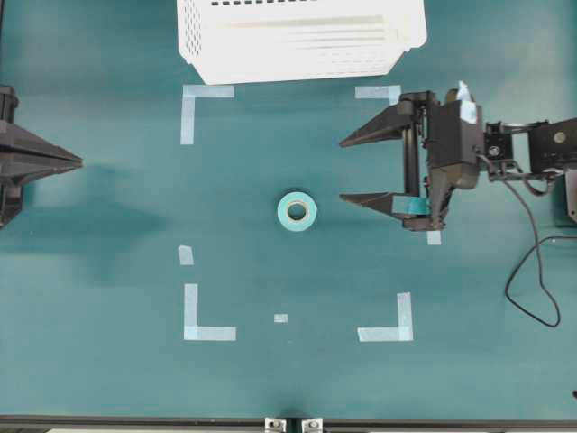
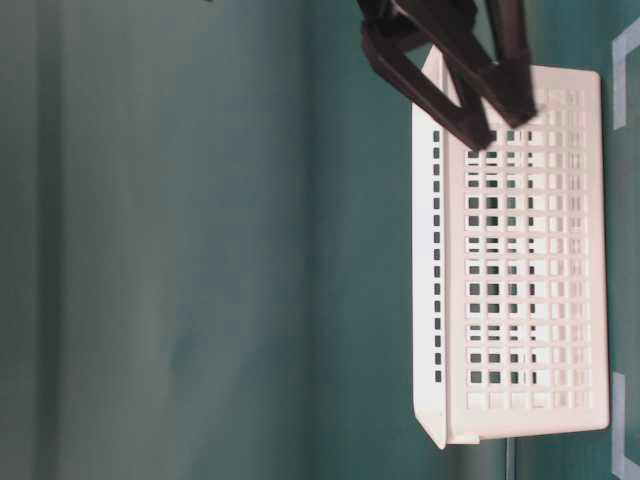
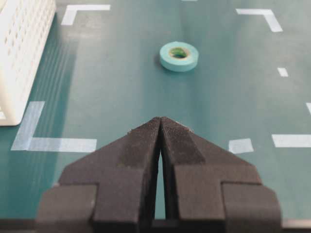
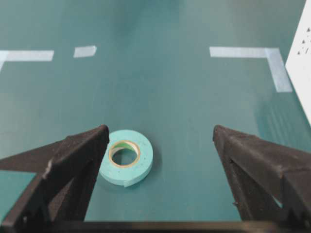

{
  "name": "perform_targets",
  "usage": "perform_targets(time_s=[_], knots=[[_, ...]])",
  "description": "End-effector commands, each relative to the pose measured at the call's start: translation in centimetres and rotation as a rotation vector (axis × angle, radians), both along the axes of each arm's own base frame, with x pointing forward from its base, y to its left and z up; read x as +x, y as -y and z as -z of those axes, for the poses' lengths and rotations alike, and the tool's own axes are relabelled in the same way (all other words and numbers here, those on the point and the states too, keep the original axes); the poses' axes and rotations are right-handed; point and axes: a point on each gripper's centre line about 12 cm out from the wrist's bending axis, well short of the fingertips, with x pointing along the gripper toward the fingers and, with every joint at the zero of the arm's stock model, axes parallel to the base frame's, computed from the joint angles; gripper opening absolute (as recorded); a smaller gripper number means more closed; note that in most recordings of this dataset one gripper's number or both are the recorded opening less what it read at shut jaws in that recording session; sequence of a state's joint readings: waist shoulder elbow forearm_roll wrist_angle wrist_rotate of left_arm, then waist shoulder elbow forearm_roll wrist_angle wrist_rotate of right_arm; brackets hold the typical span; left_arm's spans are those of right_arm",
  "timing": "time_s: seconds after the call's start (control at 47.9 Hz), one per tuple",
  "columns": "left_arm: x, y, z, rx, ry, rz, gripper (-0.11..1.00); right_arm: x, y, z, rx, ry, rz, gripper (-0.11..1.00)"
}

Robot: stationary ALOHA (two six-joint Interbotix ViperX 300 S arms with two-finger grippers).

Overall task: Put the tape in the middle into the white basket.
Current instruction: 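Advance the open right gripper left over the teal tape roll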

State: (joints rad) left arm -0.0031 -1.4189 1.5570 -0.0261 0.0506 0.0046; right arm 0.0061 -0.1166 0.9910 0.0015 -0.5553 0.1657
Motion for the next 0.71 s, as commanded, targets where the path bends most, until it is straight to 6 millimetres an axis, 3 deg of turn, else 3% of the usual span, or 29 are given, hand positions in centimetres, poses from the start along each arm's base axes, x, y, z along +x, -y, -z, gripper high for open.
perform_targets(time_s=[0.0,0.69], knots=[[0.1,0.0,-0.4,0.001,0.006,0.000,-0.11,0.7,-0.1,-0.6,0.004,0.025,-0.002,1.00],[0.1,0.0,-0.3,0.002,0.006,0.000,-0.11,2.1,-1.1,1.7,0.022,-0.071,-0.022,1.00]])
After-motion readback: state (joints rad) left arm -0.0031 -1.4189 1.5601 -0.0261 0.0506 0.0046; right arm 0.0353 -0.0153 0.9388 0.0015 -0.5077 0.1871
